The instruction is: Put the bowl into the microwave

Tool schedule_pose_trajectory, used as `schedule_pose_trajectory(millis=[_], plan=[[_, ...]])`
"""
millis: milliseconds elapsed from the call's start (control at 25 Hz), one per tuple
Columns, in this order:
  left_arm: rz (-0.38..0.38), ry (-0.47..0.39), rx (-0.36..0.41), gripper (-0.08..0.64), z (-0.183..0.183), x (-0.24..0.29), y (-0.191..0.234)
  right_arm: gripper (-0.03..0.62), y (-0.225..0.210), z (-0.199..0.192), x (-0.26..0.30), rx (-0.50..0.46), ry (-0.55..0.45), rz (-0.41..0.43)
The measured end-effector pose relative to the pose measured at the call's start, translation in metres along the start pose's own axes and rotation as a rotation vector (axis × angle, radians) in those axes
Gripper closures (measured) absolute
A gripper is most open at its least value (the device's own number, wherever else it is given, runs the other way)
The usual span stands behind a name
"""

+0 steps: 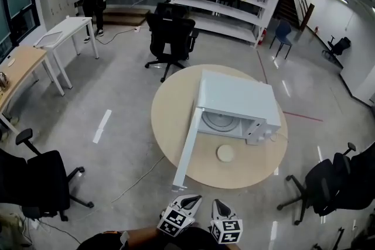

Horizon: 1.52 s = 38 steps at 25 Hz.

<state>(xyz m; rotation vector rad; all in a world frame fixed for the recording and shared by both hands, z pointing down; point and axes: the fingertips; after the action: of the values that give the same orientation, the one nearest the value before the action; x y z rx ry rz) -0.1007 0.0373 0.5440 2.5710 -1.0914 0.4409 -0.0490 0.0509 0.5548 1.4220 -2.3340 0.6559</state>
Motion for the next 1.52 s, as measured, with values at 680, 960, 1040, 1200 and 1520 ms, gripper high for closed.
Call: schedule_pose_trajectory(millis=[680,960,1040,1200,1520], plan=[[0.156,-0.042,-0.027,0.514,0.026,0.046,-0.02,0.577,-0.062,0.017,-0.008,-0.064,-0.034,0.101],[0.223,-0.041,-0.031,0.514,0.028,0.068,-0.046,0.577,-0.098,0.015,-0.024,-0.076,-0.04,0.151],[0.243,-0.039,-0.037,0.514,0.028,0.072,-0.051,0.577,-0.105,0.014,-0.028,-0.076,-0.041,0.165],[0.27,-0.039,-0.032,0.514,0.027,0.083,-0.065,0.577,-0.12,0.011,-0.035,-0.081,-0.045,0.195],[0.339,-0.03,-0.021,0.514,0.025,0.096,-0.09,0.577,-0.144,0.004,-0.05,-0.076,-0.063,0.256]])
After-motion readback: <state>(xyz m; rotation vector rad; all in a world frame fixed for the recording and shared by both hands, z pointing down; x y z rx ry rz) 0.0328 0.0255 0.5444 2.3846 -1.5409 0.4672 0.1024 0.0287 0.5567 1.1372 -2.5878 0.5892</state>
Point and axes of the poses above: the fingertips, and each gripper's own axes: x forward along the fingers, y to its left, z out of its top, and after that the axes turned 14 degrees about z, right-handed
